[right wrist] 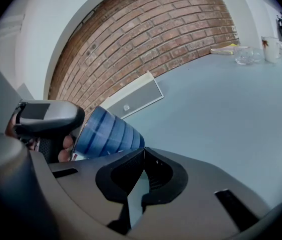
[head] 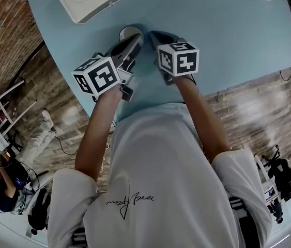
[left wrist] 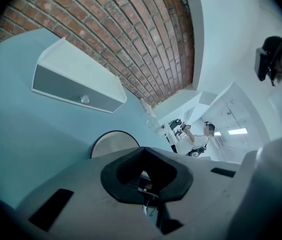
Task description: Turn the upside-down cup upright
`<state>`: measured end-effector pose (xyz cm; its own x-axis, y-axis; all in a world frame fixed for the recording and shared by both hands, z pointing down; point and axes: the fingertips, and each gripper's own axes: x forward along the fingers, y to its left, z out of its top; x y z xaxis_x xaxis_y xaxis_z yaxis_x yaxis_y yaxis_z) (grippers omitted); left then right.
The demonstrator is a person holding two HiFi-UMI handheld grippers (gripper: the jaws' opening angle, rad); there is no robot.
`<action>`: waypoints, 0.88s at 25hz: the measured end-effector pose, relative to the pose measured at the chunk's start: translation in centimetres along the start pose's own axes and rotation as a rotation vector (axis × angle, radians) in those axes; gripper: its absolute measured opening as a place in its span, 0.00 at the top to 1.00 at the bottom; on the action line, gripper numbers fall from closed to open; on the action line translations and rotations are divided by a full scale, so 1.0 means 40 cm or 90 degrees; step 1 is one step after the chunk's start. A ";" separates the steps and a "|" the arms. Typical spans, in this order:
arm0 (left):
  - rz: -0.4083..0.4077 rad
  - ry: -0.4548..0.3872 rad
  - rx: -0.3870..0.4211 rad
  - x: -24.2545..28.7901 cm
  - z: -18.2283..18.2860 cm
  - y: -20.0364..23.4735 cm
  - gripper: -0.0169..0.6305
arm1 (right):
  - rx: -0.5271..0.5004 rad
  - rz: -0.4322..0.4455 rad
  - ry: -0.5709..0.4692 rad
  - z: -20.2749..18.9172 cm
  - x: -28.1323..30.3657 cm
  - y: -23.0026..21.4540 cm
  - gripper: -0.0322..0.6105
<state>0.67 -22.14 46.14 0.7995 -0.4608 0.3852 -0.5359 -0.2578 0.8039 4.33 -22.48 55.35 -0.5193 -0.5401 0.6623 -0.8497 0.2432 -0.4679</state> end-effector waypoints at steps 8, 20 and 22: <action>-0.002 0.005 0.010 0.029 0.003 -0.010 0.96 | 0.014 -0.002 -0.003 -0.004 -0.007 -0.018 0.92; 0.001 0.005 0.007 0.030 -0.012 -0.011 0.96 | 0.015 0.005 -0.002 -0.009 -0.012 -0.020 0.92; 0.001 0.004 0.007 0.028 -0.017 -0.015 0.96 | 0.014 0.005 -0.004 -0.009 -0.020 -0.021 0.92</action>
<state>2.06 -21.91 46.40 0.8001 -0.4563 0.3893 -0.5404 -0.2667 0.7980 5.42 -21.95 55.44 -0.5248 -0.5433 0.6553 -0.8437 0.2294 -0.4854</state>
